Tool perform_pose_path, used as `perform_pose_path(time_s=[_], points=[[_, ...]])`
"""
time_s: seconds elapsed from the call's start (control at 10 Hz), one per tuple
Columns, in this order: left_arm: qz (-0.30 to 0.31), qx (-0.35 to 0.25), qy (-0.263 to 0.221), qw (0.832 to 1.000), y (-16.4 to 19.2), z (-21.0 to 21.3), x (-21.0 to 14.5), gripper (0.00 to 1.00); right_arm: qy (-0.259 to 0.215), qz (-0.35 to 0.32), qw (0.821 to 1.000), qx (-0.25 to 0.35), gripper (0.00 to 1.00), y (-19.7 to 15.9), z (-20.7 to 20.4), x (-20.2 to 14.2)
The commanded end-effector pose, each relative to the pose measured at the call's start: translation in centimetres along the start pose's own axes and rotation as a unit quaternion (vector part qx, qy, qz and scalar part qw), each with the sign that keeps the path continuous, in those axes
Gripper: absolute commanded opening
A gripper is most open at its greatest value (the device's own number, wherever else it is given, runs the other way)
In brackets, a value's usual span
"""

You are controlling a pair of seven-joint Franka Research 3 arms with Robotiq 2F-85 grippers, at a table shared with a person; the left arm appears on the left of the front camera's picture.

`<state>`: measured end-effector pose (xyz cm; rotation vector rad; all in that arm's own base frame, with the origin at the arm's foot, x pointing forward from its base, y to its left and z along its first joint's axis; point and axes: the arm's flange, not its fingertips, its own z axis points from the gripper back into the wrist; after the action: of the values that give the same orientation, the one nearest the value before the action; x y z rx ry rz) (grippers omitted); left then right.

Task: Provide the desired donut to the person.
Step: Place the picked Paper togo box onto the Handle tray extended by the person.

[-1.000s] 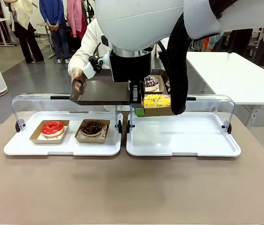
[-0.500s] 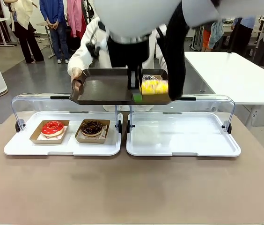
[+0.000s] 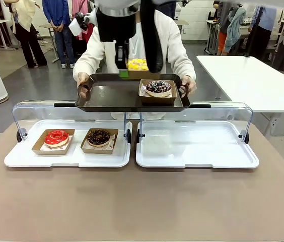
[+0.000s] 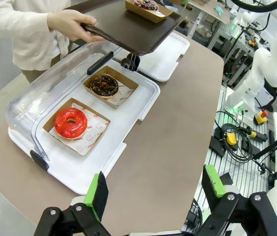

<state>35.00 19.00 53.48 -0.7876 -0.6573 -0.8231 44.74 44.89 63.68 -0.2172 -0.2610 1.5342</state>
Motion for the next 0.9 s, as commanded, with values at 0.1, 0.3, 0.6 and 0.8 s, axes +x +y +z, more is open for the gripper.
perform_pose_path(time_s=[0.1, 0.3, 0.6, 0.8], points=[[-0.007, -0.003, -0.011, 1.0, 0.0, 0.1, 0.1, 1.0, -0.046, 0.016, 0.999, -0.001, 0.02, -5.9, -2.6, 6.1], [-0.007, -0.003, -0.011, 1.0, 0.0, 0.1, 0.1, 1.0, -0.063, 0.01, 0.998, -0.004, 0.02, -7.6, -5.5, 8.0], [-0.007, -0.003, -0.011, 1.0, 0.0, 0.1, 0.1, 1.0, -0.046, -0.033, 0.998, 0.013, 0.02, -8.4, -7.1, 9.0], [-0.007, -0.003, -0.011, 1.0, 0.0, 0.1, 0.1, 1.0, 0.021, -0.074, 0.995, 0.056, 0.02, -7.7, -7.0, 9.4]])
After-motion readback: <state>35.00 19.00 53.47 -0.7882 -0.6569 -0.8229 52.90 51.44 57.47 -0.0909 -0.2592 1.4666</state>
